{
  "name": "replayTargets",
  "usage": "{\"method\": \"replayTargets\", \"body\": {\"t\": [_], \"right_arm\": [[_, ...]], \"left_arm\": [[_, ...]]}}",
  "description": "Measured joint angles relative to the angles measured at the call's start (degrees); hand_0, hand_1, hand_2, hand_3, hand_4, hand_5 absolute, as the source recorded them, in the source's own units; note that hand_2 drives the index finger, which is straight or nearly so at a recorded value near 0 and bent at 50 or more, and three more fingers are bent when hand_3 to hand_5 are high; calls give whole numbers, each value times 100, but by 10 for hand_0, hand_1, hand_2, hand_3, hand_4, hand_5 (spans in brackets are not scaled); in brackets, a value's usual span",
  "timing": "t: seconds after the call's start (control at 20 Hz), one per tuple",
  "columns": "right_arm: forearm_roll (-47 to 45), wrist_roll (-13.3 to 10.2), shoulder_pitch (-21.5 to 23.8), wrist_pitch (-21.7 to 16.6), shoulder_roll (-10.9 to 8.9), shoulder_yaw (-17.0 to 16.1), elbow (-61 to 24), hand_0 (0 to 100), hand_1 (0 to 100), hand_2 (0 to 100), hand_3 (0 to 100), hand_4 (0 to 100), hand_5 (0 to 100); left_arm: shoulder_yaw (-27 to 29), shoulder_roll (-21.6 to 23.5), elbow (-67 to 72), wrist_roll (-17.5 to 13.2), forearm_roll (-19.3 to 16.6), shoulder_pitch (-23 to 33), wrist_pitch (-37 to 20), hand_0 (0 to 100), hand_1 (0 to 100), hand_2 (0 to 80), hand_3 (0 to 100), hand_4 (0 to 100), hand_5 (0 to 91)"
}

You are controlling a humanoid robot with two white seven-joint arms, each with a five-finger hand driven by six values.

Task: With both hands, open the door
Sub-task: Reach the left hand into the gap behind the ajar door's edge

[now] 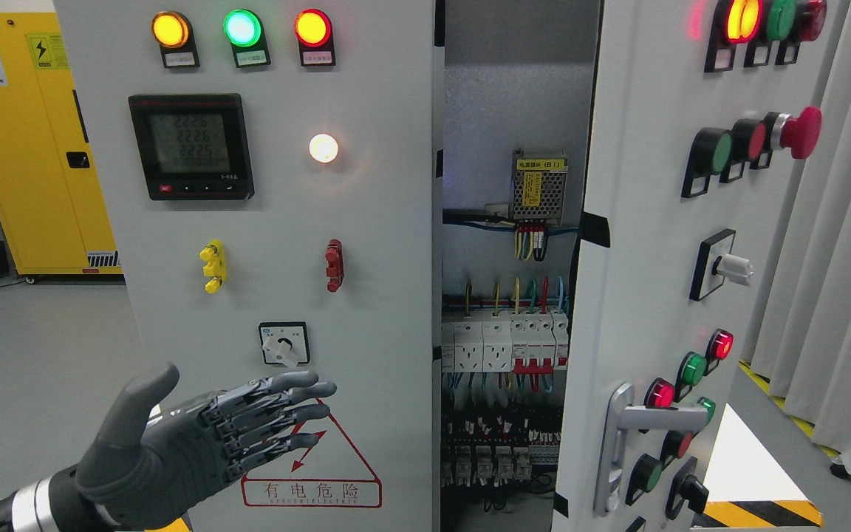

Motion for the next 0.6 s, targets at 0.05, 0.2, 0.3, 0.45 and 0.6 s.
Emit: {"method": "replayTargets", "body": {"t": [0.05, 0.2, 0.3, 0.45, 0.6], "right_arm": [[0, 0, 0, 0, 0, 0, 0, 215, 82, 0, 0, 0, 0], [0, 0, 0, 0, 0, 0, -1, 215, 83, 0, 0, 0, 0], [0, 0, 0, 0, 0, 0, -1, 215, 83, 0, 0, 0, 0], [0, 0, 0, 0, -1, 0, -1, 215, 83, 0, 0, 0, 0], [0, 0, 0, 1, -1, 0, -1, 215, 82, 0, 0, 0, 0]], "left_arm": [[-116, -14, 10, 9, 20, -218, 19, 0, 0, 0, 0, 0, 0], [-429, -123, 87, 99, 54, -786, 136, 0, 0, 0, 0, 0, 0], [-608, -251, 169, 166, 55, -1093, 310, 0, 0, 0, 0, 0, 0], [-841, -472, 309, 215, 34, -1407, 470, 0, 0, 0, 0, 0, 0], [-1051, -661, 428, 221, 31, -1603, 549, 0, 0, 0, 0, 0, 0]]}}
